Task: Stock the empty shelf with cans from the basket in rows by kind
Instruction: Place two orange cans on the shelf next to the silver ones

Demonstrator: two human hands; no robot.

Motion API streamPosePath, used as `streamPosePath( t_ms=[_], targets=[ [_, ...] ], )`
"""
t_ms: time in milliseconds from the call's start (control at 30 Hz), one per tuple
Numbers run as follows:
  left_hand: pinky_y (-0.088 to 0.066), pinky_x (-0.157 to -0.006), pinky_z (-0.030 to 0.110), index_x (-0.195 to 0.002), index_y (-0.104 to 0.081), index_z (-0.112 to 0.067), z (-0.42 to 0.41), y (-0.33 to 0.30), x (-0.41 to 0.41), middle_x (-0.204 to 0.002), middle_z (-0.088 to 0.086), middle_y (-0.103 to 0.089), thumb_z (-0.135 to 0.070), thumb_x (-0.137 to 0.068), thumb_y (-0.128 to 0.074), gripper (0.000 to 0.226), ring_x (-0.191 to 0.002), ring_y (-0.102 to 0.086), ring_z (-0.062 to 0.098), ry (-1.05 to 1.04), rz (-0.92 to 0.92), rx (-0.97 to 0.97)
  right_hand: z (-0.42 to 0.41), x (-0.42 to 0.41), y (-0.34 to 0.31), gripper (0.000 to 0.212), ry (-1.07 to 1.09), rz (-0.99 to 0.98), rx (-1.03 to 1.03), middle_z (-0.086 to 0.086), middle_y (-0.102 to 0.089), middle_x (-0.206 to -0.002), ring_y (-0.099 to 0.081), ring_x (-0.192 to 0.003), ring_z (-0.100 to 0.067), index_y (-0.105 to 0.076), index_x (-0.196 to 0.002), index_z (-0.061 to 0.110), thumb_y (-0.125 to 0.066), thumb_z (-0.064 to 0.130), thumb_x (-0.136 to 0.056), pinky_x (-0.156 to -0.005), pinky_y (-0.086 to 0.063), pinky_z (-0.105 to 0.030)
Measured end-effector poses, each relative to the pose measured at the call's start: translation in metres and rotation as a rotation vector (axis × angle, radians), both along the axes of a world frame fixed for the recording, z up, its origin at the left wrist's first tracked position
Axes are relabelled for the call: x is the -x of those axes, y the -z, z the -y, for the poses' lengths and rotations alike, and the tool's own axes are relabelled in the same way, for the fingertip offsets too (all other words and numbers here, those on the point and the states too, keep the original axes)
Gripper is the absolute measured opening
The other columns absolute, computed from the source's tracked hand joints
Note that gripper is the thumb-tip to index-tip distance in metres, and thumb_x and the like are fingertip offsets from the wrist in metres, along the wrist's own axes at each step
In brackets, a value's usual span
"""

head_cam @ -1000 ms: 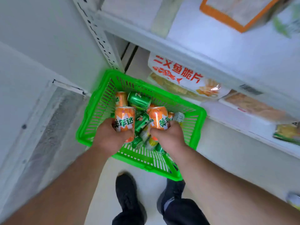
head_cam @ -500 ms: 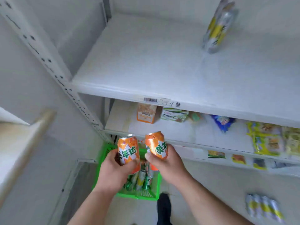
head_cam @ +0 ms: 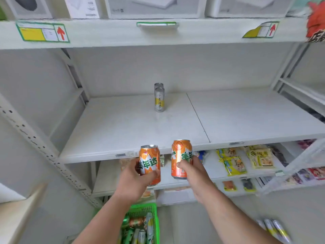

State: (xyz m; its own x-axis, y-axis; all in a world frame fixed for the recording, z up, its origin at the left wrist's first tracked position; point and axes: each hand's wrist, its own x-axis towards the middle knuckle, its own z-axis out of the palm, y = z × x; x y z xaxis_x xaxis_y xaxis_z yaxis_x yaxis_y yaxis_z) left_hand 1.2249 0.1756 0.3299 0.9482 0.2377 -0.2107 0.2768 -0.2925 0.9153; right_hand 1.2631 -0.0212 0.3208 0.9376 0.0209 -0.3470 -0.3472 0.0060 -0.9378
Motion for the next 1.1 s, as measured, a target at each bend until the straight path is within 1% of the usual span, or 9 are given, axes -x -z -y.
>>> streamPosePath(
  t_ms=[100, 200, 333, 500, 667, 733, 867, 1000, 1100],
  targets=[
    [-0.045, -0.056, 0.006, -0.107, -0.061, -0.025, 0.037, -0.012, -0.027, -0.091, -0.008, -0.073, -0.026, -0.079, -0.083, 0.036, -0.071, -0.067, -0.004, 0.012, 0.033, -0.02, 0.04, -0.026, -0.006, 0.051, -0.009, 0.043, 0.063, -0.001, -0.073, -0.108, -0.072, -0.097, -0.016, -0.059, -0.117, 0.023, -0.079, 0.032, -0.071, -0.074, -0.052, -0.028],
    [-0.046, -0.059, 0.008, -0.113, -0.061, -0.024, 0.074, -0.017, -0.06, -0.094, -0.009, -0.073, -0.026, -0.079, -0.084, 0.041, -0.078, -0.067, -0.003, 0.003, 0.038, -0.017, 0.079, -0.061, -0.006, 0.047, -0.021, 0.077, 0.115, 0.003, -0.073, -0.107, -0.071, -0.096, -0.011, -0.057, -0.119, 0.024, -0.083, 0.019, -0.081, -0.07, -0.053, -0.022],
    [-0.047, -0.066, 0.013, -0.117, -0.059, -0.026, 0.121, -0.016, -0.102, -0.1, -0.01, -0.071, -0.026, -0.078, -0.085, 0.046, -0.088, -0.066, 0.001, -0.02, 0.039, -0.007, 0.123, -0.112, 0.004, 0.05, -0.054, 0.11, 0.176, 0.004, -0.076, -0.104, -0.074, -0.097, -0.014, -0.062, -0.116, 0.025, -0.088, 0.022, -0.074, -0.078, -0.06, -0.028],
    [-0.05, -0.069, 0.016, -0.119, -0.06, -0.024, 0.158, -0.004, -0.139, -0.102, -0.008, -0.072, -0.022, -0.076, -0.087, 0.05, -0.091, -0.067, 0.004, -0.053, 0.011, 0.005, 0.158, -0.158, 0.016, 0.056, -0.079, 0.111, 0.252, 0.007, -0.073, -0.106, -0.072, -0.097, -0.012, -0.06, -0.117, 0.027, -0.09, 0.022, -0.071, -0.083, -0.061, -0.034],
    [-0.053, -0.069, 0.016, -0.115, -0.06, -0.024, 0.169, 0.005, -0.174, -0.099, -0.008, -0.071, -0.017, -0.077, -0.086, 0.047, -0.088, -0.067, 0.003, -0.067, -0.005, 0.009, 0.173, -0.192, 0.028, 0.058, -0.051, 0.089, 0.332, 0.01, -0.072, -0.103, -0.071, -0.095, -0.011, -0.057, -0.111, 0.033, -0.088, 0.031, -0.062, -0.088, -0.062, -0.043],
    [-0.055, -0.073, 0.02, -0.113, -0.058, -0.028, 0.168, 0.008, -0.188, -0.1, -0.01, -0.07, -0.017, -0.076, -0.086, 0.047, -0.089, -0.066, 0.001, -0.061, -0.007, 0.0, 0.173, -0.205, 0.03, 0.059, -0.029, 0.085, 0.339, 0.01, -0.07, -0.104, -0.07, -0.095, -0.012, -0.055, -0.112, 0.034, -0.088, 0.032, -0.063, -0.088, -0.062, -0.043],
    [-0.047, -0.066, 0.011, -0.11, -0.056, -0.031, 0.163, 0.015, -0.216, -0.1, -0.013, -0.069, -0.016, -0.076, -0.086, 0.048, -0.089, -0.066, 0.0, -0.026, 0.002, -0.002, 0.171, -0.229, 0.034, 0.064, 0.017, 0.086, 0.382, 0.01, -0.069, -0.103, -0.07, -0.094, -0.012, -0.054, -0.114, 0.032, -0.088, 0.035, -0.06, -0.087, -0.062, -0.043],
    [-0.048, -0.061, 0.006, -0.099, -0.056, -0.038, 0.158, 0.024, -0.241, -0.096, -0.015, -0.069, -0.012, -0.077, -0.084, 0.044, -0.083, -0.066, -0.002, 0.015, 0.029, -0.015, 0.169, -0.248, 0.04, 0.065, 0.045, 0.093, 0.445, 0.01, -0.068, -0.104, -0.068, -0.095, -0.013, -0.052, -0.118, 0.029, -0.088, 0.036, -0.064, -0.089, -0.061, -0.041],
    [-0.046, -0.063, 0.007, -0.107, -0.057, -0.035, 0.159, 0.032, -0.258, -0.097, -0.018, -0.068, -0.014, -0.077, -0.084, 0.046, -0.086, -0.065, -0.002, 0.029, 0.032, -0.024, 0.168, -0.259, 0.046, 0.065, 0.073, 0.105, 0.477, 0.01, -0.067, -0.104, -0.068, -0.094, -0.014, -0.051, -0.12, 0.027, -0.087, 0.035, -0.067, -0.088, -0.06, -0.041]
  ],
)
